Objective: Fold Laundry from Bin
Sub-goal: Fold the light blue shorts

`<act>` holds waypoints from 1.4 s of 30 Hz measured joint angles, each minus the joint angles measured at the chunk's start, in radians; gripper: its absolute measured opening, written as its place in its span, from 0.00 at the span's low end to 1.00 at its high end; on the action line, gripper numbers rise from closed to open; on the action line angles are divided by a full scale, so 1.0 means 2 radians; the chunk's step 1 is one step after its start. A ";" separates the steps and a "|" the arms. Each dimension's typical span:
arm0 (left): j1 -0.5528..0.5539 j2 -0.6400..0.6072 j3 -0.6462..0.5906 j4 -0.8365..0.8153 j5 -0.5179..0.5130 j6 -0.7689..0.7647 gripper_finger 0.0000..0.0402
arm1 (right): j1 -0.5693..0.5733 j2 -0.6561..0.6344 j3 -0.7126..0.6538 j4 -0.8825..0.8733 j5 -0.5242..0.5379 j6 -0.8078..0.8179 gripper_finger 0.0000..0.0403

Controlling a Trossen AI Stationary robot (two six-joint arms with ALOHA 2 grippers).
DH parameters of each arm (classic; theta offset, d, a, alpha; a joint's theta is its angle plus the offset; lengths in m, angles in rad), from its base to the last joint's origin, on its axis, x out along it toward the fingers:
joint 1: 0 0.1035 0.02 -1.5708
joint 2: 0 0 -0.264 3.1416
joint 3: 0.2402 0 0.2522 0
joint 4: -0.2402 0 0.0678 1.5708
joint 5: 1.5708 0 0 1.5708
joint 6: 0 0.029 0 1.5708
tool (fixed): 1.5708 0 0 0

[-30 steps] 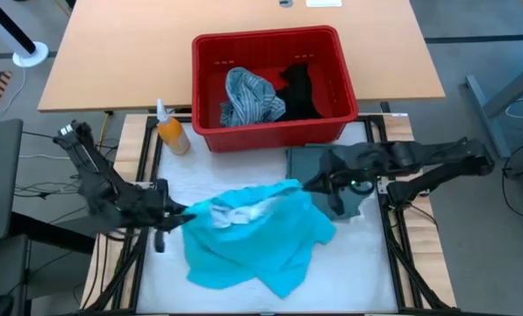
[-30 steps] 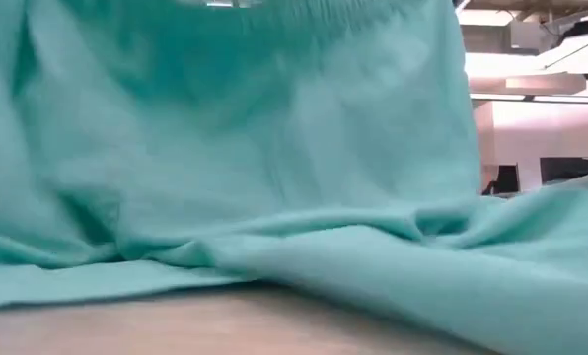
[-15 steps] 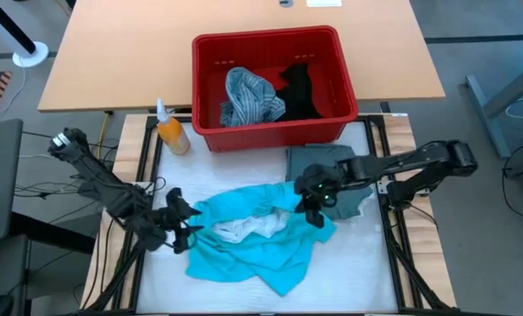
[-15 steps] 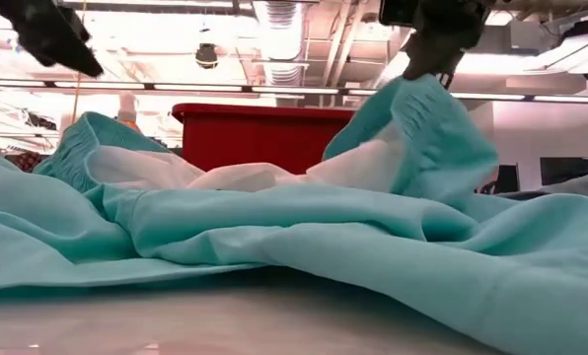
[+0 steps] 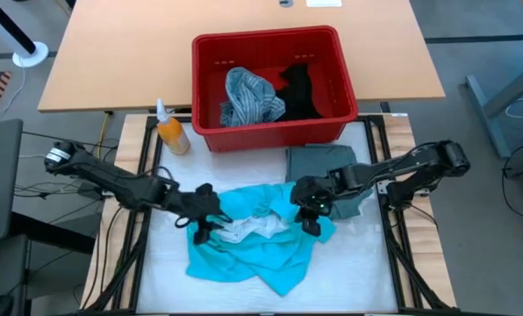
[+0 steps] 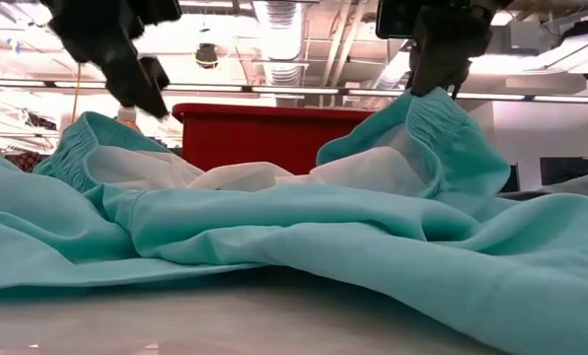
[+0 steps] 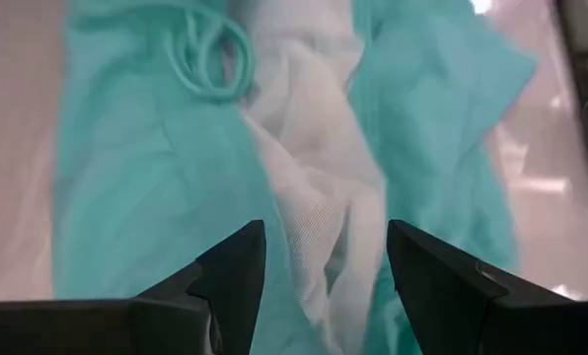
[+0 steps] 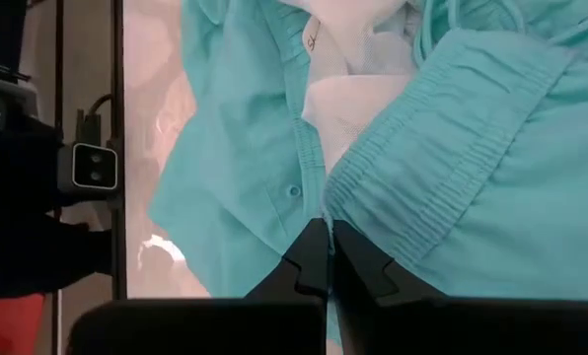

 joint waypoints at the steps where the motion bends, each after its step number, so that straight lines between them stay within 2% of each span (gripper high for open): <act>1: 0.001 0.011 0.000 -0.001 -0.001 0.005 0.50 | 0.000 0.000 0.000 0.003 0.000 0.003 0.06; 8: 0.003 0.080 0.000 0.002 -0.010 0.002 0.47 | 0.007 0.000 0.000 0.002 0.006 0.015 0.06; 10: 0.003 0.087 0.000 0.008 -0.015 -0.008 0.40 | 0.009 0.000 0.000 0.001 0.007 0.018 0.06; 18: 0.003 0.078 0.000 0.043 -0.015 -0.011 0.05 | 0.017 0.000 0.000 -0.001 0.007 0.019 0.06; 20: 0.003 0.078 0.000 0.020 -0.019 -0.019 0.02 | 0.017 0.000 0.000 -0.001 0.007 0.021 0.07; 25: 0.001 0.075 0.000 -0.042 -0.025 -0.048 0.00 | 0.016 0.000 0.000 -0.001 0.005 0.031 0.14; 32: -0.008 0.036 0.000 -0.046 -0.007 -0.054 0.02 | 0.016 -0.007 0.000 0.000 0.004 0.031 0.22; 42: -0.007 0.012 0.000 -0.096 -0.027 -0.080 0.25 | 0.016 -0.007 0.000 0.001 -0.003 0.036 0.42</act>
